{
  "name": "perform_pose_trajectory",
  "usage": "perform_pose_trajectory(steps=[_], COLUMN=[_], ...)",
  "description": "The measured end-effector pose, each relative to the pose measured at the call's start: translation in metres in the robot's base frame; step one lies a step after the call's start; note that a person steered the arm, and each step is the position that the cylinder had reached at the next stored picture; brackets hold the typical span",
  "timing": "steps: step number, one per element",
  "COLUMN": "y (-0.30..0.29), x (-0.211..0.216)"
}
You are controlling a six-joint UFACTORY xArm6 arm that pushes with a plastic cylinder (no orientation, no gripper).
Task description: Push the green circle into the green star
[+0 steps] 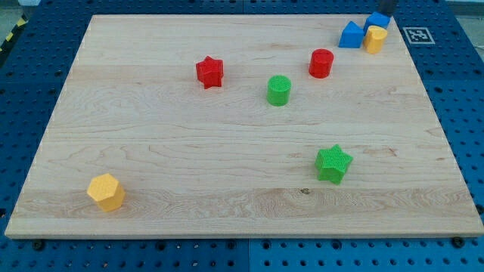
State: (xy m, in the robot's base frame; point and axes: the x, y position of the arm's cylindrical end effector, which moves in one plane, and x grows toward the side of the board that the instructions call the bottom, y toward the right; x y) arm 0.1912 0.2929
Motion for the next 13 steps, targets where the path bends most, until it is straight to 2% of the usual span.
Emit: perform_pose_trajectory(steps=[3,6,8,9,10,11,12,13], y=[0.0,-0.036,-0.049,-0.077,-0.148,-0.212,-0.219,-0.219], x=[0.023,0.036,0.001,0.001,0.005,0.047,0.116,0.165])
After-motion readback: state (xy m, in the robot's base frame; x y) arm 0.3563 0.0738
